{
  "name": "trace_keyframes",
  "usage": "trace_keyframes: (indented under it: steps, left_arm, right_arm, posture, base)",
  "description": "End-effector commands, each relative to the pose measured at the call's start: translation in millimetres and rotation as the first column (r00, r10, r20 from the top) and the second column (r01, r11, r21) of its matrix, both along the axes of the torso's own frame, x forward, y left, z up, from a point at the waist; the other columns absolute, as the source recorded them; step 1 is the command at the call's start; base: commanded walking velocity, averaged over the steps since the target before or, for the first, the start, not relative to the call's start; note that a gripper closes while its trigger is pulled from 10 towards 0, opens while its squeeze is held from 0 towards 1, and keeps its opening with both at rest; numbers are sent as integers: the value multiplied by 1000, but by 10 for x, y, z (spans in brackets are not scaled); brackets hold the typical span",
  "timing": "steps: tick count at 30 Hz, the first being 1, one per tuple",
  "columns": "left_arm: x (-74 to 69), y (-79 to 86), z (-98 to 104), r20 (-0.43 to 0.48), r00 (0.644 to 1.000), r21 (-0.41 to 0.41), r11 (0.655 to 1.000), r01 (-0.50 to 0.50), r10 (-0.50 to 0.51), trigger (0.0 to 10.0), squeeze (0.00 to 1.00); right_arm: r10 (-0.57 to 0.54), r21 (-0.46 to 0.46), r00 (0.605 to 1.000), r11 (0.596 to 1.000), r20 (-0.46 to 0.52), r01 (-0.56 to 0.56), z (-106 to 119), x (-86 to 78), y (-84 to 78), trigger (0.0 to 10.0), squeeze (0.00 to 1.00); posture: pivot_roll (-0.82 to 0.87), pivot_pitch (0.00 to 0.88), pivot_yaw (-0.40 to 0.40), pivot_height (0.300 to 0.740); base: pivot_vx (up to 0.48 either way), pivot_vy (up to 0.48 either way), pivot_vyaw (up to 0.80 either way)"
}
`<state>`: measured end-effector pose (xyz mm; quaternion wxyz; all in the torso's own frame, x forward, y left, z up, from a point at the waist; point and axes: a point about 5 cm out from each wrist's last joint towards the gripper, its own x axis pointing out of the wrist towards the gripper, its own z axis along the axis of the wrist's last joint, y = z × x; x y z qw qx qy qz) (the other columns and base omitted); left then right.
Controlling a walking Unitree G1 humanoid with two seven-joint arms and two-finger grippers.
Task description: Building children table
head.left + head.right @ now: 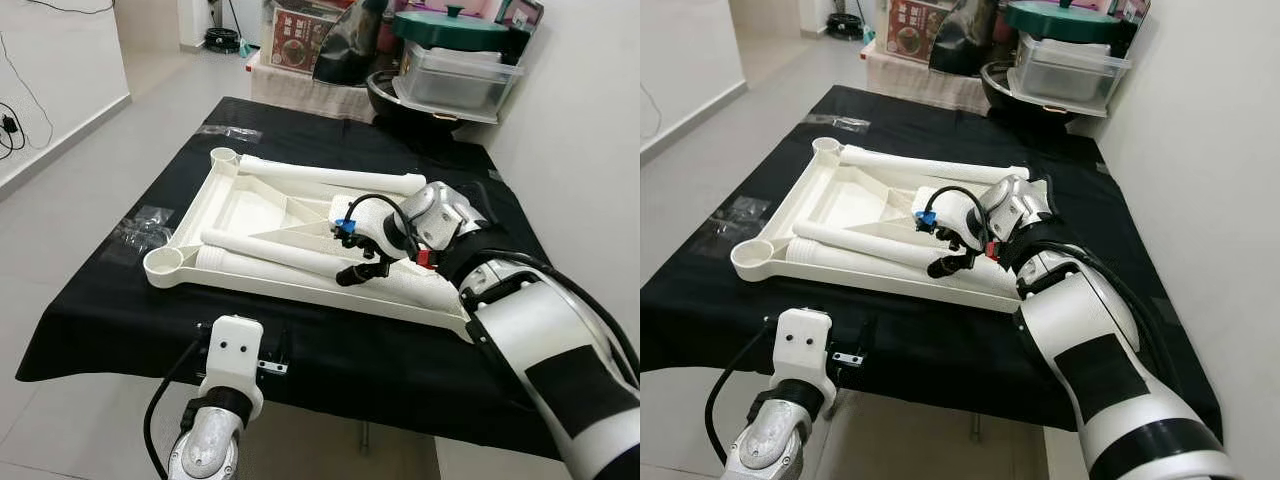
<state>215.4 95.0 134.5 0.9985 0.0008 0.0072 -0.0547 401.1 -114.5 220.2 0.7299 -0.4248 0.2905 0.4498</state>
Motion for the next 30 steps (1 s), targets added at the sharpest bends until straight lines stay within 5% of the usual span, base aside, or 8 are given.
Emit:
trace_keyframes:
  steps: [1, 18, 19, 20, 30]
  left_arm:
    - [-31, -110, 57, -5, 1000, -59, 998, -4, 3, 10000, 0]
    - [-199, -133, 127, -30, 999, -76, 997, -17, 15, 10000, 0]
    - [-219, -129, 126, -42, 999, -81, 996, -22, 18, 10000, 0]
    - [-228, -128, 129, -46, 999, -82, 996, -23, 20, 10000, 0]
    - [-243, -119, 119, -68, 997, -83, 996, -31, 25, 10000, 0]
  right_arm:
    - [-8, -32, 1000, 999, -9, 7, -38, -4, -13, 10000, 0]
    - [-10, -59, 1000, 998, -20, 9, -152, -23, 1, 10000, 0]
    - [-7, -62, 1000, 998, -20, 6, -167, -26, 17, 1412, 0]
    - [-6, -63, 1000, 998, -20, 4, -171, -26, 21, 0, 0]
    - [-32, -30, 999, 999, 32, 33, -143, 1, 57, 0, 0]
  posture:
    - [-12, 61, -208, 740]
    - [-11, 126, -220, 740]
    - [-13, 135, -222, 740]
    - [-12, 138, -223, 740]
    - [-9, 133, -216, 740]
  base:
    - [0, 0, 0]
    - [0, 0, 0]
    - [0, 0, 0]
    - [0, 0, 0]
    - [0, 0, 0]
